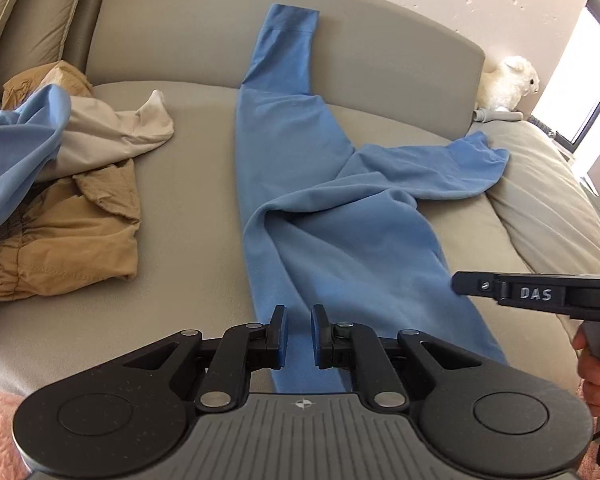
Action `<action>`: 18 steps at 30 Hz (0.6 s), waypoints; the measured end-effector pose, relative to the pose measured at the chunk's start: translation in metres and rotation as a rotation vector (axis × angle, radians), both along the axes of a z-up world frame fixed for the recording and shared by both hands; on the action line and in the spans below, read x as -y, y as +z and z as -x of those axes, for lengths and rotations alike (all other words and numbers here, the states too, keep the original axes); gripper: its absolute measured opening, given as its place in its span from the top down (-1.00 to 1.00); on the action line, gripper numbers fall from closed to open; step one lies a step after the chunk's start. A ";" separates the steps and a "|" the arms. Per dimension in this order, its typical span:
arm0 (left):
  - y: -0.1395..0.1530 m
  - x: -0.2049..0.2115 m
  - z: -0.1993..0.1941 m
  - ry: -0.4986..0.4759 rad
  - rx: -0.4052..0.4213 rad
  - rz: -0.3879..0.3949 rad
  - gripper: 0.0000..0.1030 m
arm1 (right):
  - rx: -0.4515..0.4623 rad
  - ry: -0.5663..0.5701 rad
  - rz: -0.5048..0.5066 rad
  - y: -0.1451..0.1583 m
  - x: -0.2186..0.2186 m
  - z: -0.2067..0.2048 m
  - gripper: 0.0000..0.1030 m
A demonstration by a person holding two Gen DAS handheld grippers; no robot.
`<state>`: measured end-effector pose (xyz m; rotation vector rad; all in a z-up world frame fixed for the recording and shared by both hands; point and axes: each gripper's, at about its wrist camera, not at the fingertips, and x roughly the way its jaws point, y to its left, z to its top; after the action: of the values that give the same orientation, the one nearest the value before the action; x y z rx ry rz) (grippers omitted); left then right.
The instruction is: Fold clothes
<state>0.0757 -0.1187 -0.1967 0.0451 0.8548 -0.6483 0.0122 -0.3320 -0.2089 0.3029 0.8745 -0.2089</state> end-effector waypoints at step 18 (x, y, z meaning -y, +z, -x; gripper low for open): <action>-0.003 -0.014 -0.010 0.062 -0.003 -0.005 0.69 | -0.033 -0.099 0.033 0.003 0.011 0.000 0.39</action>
<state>0.0858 -0.1046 -0.1995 0.0217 0.8569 -0.5882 0.0122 -0.3433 -0.2057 0.3132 0.8889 -0.3204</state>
